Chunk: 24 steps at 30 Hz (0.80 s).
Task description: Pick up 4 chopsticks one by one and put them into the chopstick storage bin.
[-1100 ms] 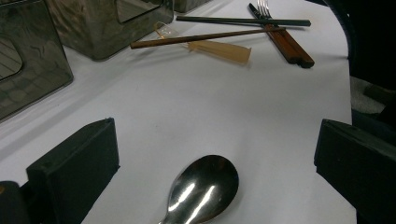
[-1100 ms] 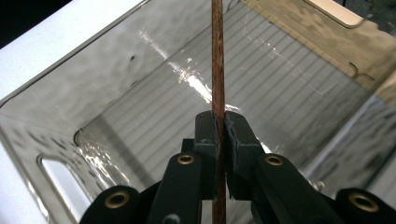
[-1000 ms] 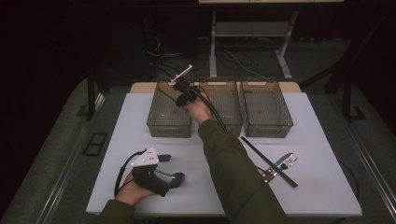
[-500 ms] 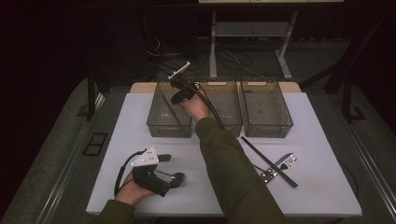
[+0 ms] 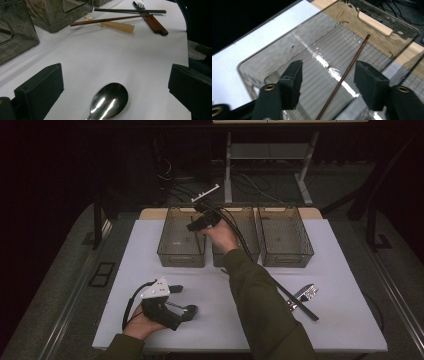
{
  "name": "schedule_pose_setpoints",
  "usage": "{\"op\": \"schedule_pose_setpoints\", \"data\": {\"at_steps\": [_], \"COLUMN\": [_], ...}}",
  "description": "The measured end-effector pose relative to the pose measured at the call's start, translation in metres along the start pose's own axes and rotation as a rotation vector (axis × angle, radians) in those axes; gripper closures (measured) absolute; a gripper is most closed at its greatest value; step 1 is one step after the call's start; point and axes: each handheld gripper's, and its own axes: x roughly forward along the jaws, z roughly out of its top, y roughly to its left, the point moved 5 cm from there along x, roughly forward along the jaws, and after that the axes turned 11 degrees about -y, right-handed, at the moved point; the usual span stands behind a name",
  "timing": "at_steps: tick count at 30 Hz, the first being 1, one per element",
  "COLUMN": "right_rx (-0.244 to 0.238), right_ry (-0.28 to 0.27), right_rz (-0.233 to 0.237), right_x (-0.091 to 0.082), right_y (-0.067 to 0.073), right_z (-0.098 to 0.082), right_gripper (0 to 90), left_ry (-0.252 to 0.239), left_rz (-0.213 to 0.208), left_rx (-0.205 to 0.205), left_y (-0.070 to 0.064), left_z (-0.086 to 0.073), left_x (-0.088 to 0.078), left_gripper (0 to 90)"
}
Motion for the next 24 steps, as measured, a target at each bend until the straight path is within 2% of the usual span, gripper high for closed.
{"op": "schedule_pose_setpoints", "data": {"at_steps": [4, 9, 11, 12, 24], "right_rx": [-0.002, -0.019, -0.025, -0.022, -0.030], "right_ry": [-0.031, -0.035, -0.044, -0.052, -0.094], "right_rz": [0.005, 0.021, 0.015, 0.020, 0.051], "right_x": [-0.016, -0.032, -0.039, -0.042, -0.081], "right_y": [-0.004, -0.006, -0.007, -0.007, -0.017], "right_z": [-0.004, -0.014, -0.018, -0.020, -0.043], "right_gripper": [34.6, 28.5, 28.1, 27.5, 25.1], "left_ry": [0.006, 0.006, 0.001, 0.002, 0.004], "left_rz": [-0.001, 0.000, -0.001, -0.002, 0.004], "left_rx": [0.004, 0.009, -0.010, 0.000, -0.013], "left_y": [0.000, 0.001, 0.000, 0.001, 0.001], "left_z": [0.000, 0.000, -0.001, -0.001, -0.001], "left_x": [0.000, 0.000, 0.001, 0.001, 0.001], "left_gripper": [0.0, 0.0, 0.0, 0.0, 0.0]}}
